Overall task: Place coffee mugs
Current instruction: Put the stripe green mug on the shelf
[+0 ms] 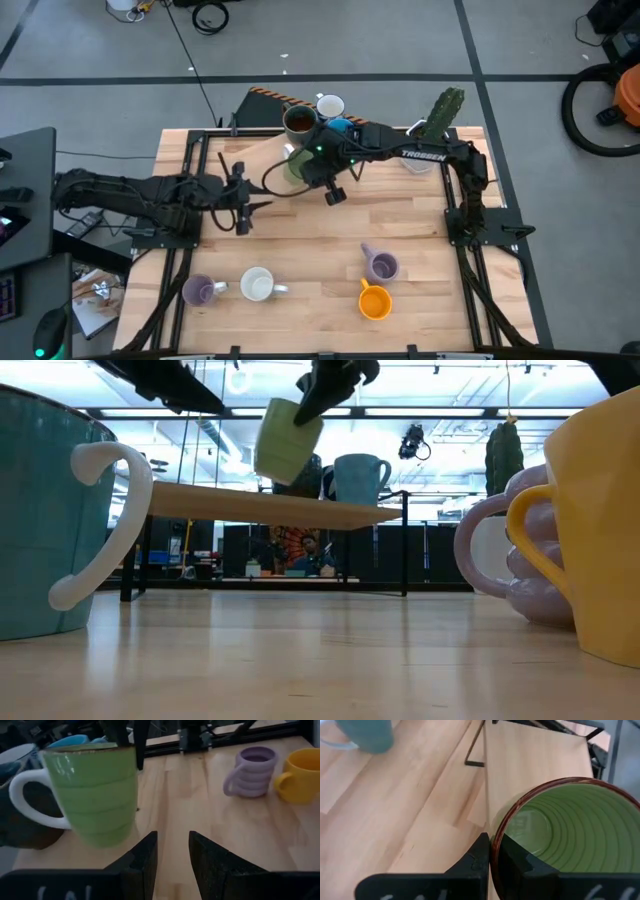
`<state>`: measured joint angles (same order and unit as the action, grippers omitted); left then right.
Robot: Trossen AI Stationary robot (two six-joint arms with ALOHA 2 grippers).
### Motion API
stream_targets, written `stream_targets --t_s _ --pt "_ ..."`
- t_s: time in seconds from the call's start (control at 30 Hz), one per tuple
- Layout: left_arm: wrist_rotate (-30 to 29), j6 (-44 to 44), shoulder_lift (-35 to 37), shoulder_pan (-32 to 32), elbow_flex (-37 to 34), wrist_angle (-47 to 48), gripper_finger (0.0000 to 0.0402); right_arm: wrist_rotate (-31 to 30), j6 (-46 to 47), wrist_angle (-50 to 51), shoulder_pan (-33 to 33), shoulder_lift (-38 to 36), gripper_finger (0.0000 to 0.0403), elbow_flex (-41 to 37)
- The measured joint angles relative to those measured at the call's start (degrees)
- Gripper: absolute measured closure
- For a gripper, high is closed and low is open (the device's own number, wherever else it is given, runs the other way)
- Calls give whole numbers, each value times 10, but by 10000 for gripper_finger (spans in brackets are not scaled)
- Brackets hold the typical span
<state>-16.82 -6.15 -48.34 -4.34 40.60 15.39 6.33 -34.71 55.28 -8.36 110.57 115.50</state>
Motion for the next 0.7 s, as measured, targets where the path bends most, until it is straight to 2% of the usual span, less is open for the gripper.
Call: stream_targets --t_s 0.37,0.7 --pt "1 23 0 10 0 -21 285 -5 -40 1 -11 0 372 -14" --pt "2 41 0 1 -57 -135 285 12 -39 -3 -17 0 368 -21"
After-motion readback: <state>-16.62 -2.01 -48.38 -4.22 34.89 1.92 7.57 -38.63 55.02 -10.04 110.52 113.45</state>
